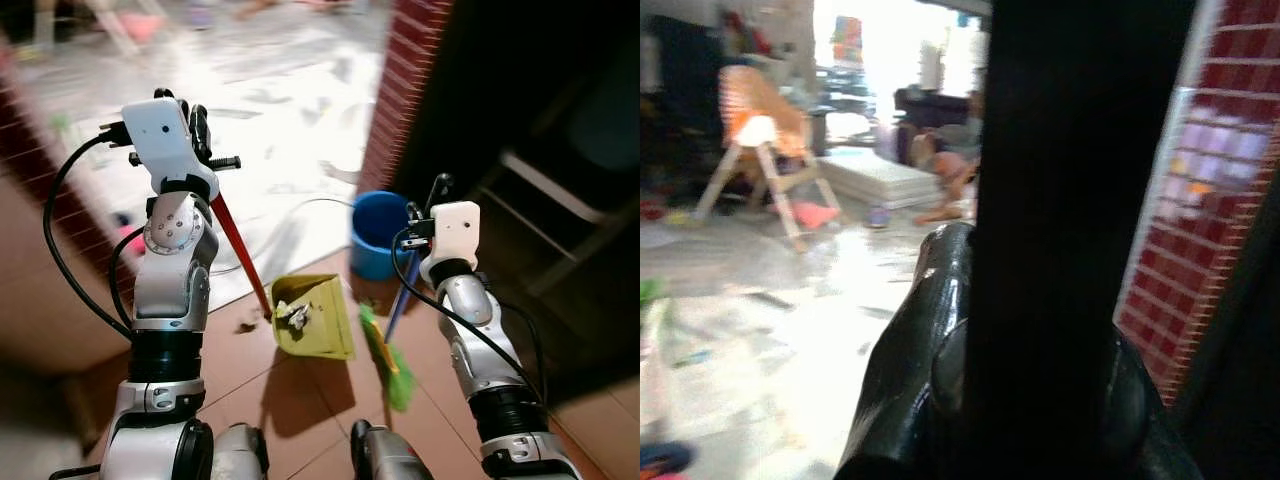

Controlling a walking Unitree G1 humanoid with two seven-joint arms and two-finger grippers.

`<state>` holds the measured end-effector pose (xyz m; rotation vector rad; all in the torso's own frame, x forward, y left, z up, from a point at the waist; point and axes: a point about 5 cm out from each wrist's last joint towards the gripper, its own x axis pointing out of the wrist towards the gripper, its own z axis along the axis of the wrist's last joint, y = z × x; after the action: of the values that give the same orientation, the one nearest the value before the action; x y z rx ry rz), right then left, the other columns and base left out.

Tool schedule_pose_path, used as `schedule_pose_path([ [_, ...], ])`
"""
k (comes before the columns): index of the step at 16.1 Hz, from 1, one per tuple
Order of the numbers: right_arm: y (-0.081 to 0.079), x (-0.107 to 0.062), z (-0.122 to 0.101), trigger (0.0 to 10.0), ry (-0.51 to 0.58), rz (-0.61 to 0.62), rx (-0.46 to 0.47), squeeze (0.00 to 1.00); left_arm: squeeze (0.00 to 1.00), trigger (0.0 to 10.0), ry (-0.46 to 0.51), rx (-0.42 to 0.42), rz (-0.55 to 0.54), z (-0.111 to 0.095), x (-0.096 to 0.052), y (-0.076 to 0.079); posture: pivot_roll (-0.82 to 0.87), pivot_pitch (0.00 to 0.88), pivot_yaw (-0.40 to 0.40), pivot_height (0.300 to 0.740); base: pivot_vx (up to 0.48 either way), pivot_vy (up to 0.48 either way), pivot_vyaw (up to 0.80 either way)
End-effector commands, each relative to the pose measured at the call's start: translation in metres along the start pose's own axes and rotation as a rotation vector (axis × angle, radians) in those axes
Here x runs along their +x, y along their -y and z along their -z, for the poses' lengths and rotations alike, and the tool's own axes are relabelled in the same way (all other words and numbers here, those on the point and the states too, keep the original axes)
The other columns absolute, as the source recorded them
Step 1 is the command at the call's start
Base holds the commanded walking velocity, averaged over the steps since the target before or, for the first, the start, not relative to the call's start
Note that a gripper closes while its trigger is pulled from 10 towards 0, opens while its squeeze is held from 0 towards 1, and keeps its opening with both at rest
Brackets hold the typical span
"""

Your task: Sweep floor

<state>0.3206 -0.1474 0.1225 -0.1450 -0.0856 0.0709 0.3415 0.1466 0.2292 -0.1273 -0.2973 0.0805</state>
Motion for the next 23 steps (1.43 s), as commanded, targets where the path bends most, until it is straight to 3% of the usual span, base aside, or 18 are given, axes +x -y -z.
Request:
schedule_pose_path([
  [1, 0.008, -0.003, 0.005, 10.0, -0.035, 0.010, -0.057, 0.00, 0.00, 10.0, 0.136, -0.038, 0.021, -0.032, 0.005, 0.007, -0.04, 0.042, 0.007, 0.740, 0.266, 0.000, -0.64],
  [6, 0.014, -0.014, 0.039, 10.0, -0.254, -0.002, -0.134, 0.00, 0.00, 10.0, 0.235, -0.057, 0.008, -0.060, 0.023, 0.008, -0.05, 0.042, 0.012, 0.740, 0.281, 0.000, -0.32],
  [12, 0.009, -0.015, 0.040, 10.0, -0.262, -0.023, -0.133, 0.00, 0.00, 10.0, 0.259, -0.066, 0.005, -0.066, 0.028, 0.011, -0.05, 0.043, 0.021, 0.740, 0.273, 0.000, -0.76],
  [19, 0.006, -0.016, 0.037, 10.0, -0.253, -0.035, -0.127, 0.00, 0.00, 10.0, 0.312, -0.067, 0.008, -0.075, 0.039, 0.025, -0.06, 0.041, 0.034, 0.740, 0.314, 0.000, 0.00],
  [23, 0.005, -0.016, 0.036, 10.0, -0.247, -0.042, -0.120, 0.00, 0.00, 10.0, 0.314, -0.054, -0.004, -0.072, 0.042, 0.024, -0.06, 0.041, 0.039, 0.740, 0.420, 0.000, 0.00],
])
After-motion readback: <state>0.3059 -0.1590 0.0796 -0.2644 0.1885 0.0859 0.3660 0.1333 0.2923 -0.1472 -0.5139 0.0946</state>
